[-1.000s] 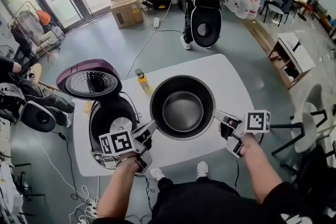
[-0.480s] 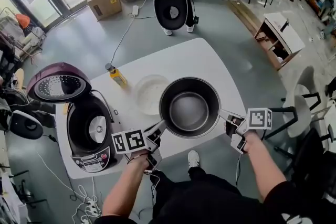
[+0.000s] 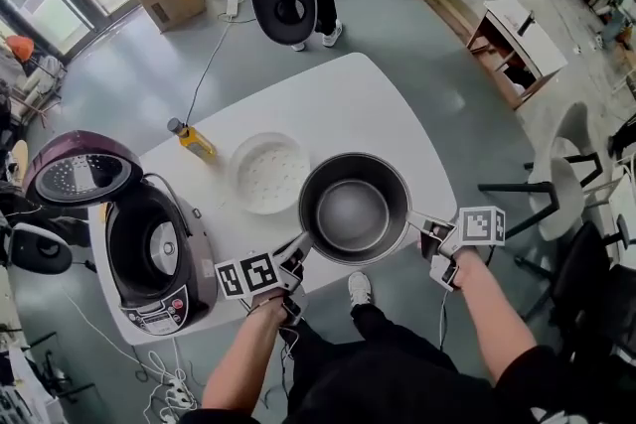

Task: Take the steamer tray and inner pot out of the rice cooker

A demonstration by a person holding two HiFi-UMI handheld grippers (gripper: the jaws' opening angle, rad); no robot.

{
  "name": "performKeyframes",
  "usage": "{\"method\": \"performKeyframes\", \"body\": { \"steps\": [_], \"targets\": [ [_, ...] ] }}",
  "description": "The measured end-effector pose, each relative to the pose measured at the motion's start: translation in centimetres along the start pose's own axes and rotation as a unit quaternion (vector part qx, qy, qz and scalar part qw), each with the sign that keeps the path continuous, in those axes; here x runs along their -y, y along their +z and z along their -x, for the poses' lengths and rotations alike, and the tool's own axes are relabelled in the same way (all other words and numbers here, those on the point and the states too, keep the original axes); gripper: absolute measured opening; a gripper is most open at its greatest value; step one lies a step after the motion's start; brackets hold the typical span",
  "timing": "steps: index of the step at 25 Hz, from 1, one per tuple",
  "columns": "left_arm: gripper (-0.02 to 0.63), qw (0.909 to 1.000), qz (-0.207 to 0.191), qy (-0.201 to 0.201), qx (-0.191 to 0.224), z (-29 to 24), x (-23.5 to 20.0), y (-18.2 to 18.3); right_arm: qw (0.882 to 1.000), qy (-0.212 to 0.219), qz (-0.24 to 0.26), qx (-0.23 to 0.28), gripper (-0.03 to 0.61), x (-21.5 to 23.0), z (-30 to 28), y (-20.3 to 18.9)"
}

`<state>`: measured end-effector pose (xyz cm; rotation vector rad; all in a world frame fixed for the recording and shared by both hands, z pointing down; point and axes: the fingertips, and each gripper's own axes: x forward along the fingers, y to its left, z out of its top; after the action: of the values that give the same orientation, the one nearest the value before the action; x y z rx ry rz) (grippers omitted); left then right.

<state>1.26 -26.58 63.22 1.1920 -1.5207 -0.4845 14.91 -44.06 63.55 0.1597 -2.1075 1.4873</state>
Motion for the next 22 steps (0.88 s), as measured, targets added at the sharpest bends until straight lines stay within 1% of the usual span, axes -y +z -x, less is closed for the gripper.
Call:
{"method": "performKeyframes", "body": {
  "steps": [2,5,8,9,10,11,12,14,16,17,18,20,22],
  "targets": [
    [0.023,1.0,-0.004,0.003,0.007,-0.3,-0.2,0.1,1.0,0.001,0.001,0.001,0.009,0.5,-0.2,-0.1],
    [0.025,0.9997,-0.01,0.007,0.019,-0.5,-0.2,0.5,1.0,0.022,0.006,0.008,0.012,0.1,-0.5,0.2],
    [0.042,0.9989,-0.03,0.021,0.029,-0.6,-0.3,0.7,0.999,0.024,0.017,0.015,0.017,-0.1,-0.6,0.2],
    [0.061,0.9981,-0.041,0.03,0.034,-0.4,-0.4,0.8,0.999,0.019,0.029,0.017,0.017,-0.2,-0.6,0.1],
    [0.093,0.9971,-0.053,0.039,0.039,-0.2,-0.5,1.0,0.999,0.008,0.046,0.019,0.045,-0.2,-0.5,0.2],
    [0.141,0.9958,-0.065,0.047,0.045,0.2,-0.6,1.2,0.998,-0.004,0.062,0.024,0.124,-0.1,-0.2,0.4],
    [0.176,0.9943,-0.077,0.054,0.05,0.6,-0.5,1.5,0.996,-0.017,0.079,0.035,0.144,-0.1,0.2,0.9],
    [0.226,0.9898,-0.11,0.066,0.062,1.4,0.1,2.2,0.99,-0.033,0.117,0.068,0.152,-0.9,1.4,2.3],
    [0.257,0.9828,-0.148,0.075,0.08,2.5,1.1,3.1,0.98,-0.031,0.163,0.11,0.152,-3.4,2.5,3.7],
    [0.275,0.979,-0.164,0.076,0.095,3.1,1.8,3.7,0.973,-0.025,0.19,0.13,0.152,-5.2,2.8,4.1],
    [0.279,0.9749,-0.177,0.075,0.113,3.8,2.6,4.4,0.964,-0.018,0.22,0.151,0.149,-7.2,3.1,4.5],
    [0.268,0.9637,-0.206,0.076,0.152,5.6,4.3,6.0,0.941,0.0,0.274,0.197,0.1,-11.6,3.8,4.9],
    [0.245,0.9466,-0.245,0.086,0.191,7.6,6.2,7.5,0.918,0.021,0.318,0.234,0.02,-15.8,4.4,5.1]
  ]
}}
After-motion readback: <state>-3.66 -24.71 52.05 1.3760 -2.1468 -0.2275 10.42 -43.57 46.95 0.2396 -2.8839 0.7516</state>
